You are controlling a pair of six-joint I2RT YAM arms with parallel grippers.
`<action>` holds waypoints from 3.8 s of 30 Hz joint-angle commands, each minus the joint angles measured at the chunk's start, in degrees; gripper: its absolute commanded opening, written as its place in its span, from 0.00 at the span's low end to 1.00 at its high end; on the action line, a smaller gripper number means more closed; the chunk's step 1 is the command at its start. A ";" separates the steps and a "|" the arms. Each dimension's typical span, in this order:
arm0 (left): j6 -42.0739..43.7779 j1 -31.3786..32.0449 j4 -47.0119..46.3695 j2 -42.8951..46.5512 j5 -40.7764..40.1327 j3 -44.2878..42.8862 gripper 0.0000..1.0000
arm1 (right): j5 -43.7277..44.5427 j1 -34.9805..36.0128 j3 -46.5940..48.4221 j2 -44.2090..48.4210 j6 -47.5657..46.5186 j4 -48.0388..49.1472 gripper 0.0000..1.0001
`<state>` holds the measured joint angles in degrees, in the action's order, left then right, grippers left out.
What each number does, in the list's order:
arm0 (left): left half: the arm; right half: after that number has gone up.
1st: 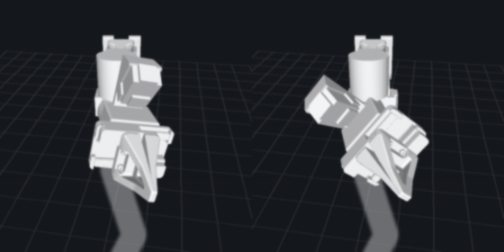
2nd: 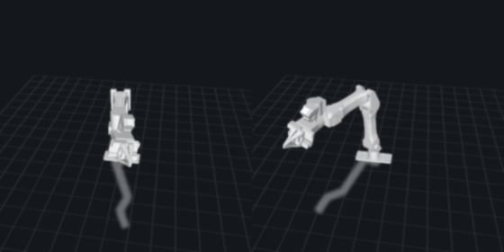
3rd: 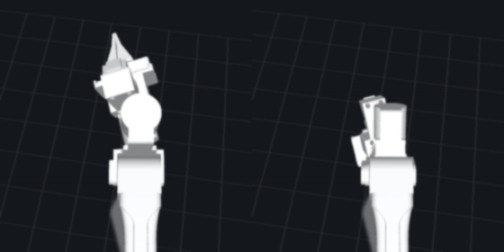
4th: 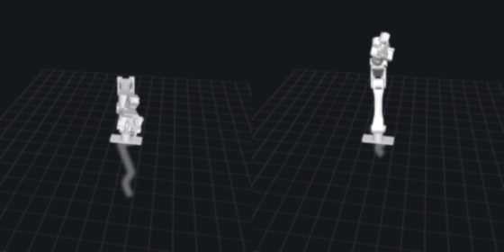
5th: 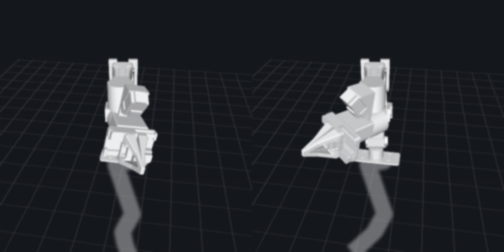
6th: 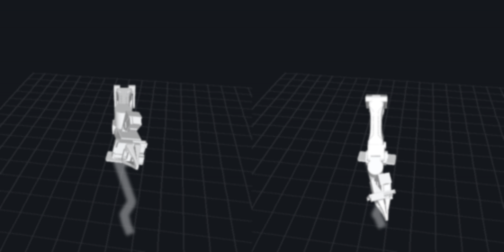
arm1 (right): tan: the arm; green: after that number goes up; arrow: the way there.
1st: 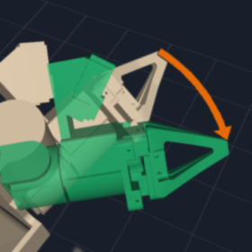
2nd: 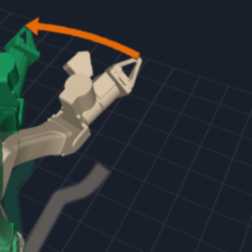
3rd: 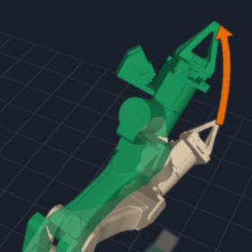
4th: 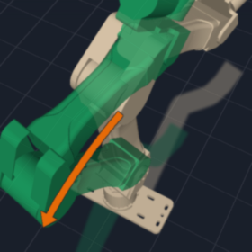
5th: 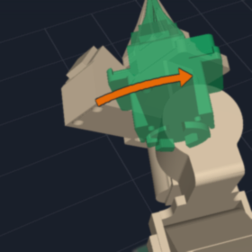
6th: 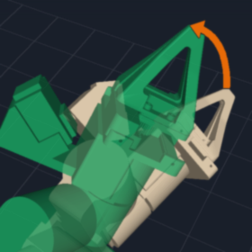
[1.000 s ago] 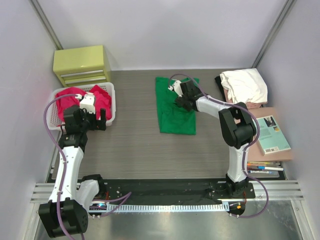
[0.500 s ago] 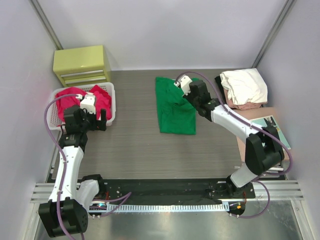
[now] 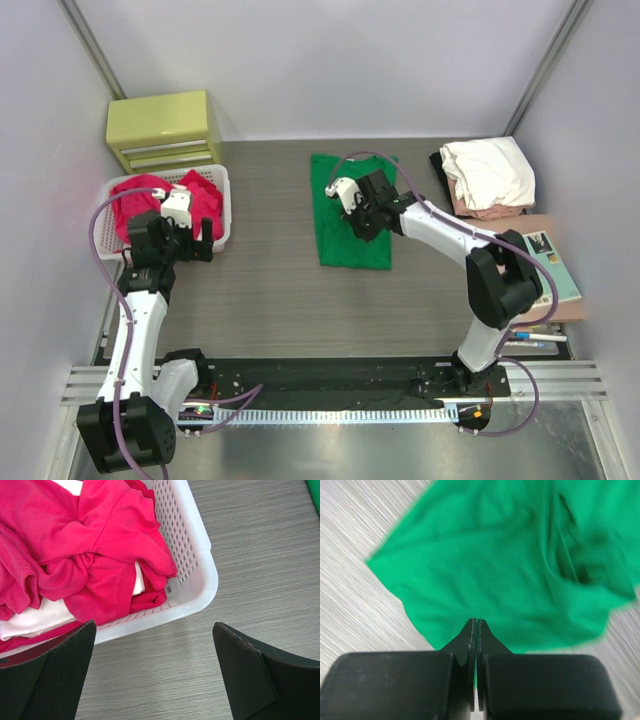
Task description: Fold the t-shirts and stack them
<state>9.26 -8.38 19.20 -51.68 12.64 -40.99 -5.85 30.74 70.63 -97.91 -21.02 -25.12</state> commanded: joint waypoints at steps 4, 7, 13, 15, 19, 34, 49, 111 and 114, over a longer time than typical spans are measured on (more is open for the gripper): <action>0.59 -0.41 -0.13 0.53 0.01 -0.05 1.00 | -4.71 0.28 13.47 -9.04 -3.85 -4.41 0.01; 0.59 -0.32 -0.13 -0.08 0.01 -0.23 1.00 | -0.58 0.02 17.60 -12.91 -4.73 -5.11 0.01; 0.50 -0.23 -0.22 -0.17 0.36 -0.23 1.00 | 20.45 -1.47 29.81 -25.47 -5.88 -7.13 0.01; 0.59 -0.23 -0.04 -0.17 0.28 -0.23 1.00 | 26.73 -2.26 33.50 -28.98 -6.67 -5.12 0.01; 0.68 -0.32 -0.04 -0.17 0.19 -0.23 1.00 | 50.41 -2.09 29.41 -28.75 -12.70 17.70 0.01; 0.76 0.03 0.13 -0.44 0.72 -0.05 1.00 | 65.17 -0.15 -1.02 -30.68 -55.73 95.38 0.01; 0.76 0.12 0.75 -0.09 0.72 -0.58 1.00 | 57.56 -2.43 9.43 -10.09 -8.06 32.75 0.01; 1.12 0.30 1.36 -1.05 0.89 -0.67 1.00 | -0.57 -0.68 48.28 -34.63 13.19 -15.13 0.50; 1.29 0.38 1.45 -1.23 0.80 -0.67 1.00 | -0.48 -0.68 49.51 -36.56 13.11 -15.22 0.50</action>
<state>9.58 -8.21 20.95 -53.60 12.91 -40.99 -6.72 29.87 116.75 -132.79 -7.38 -41.50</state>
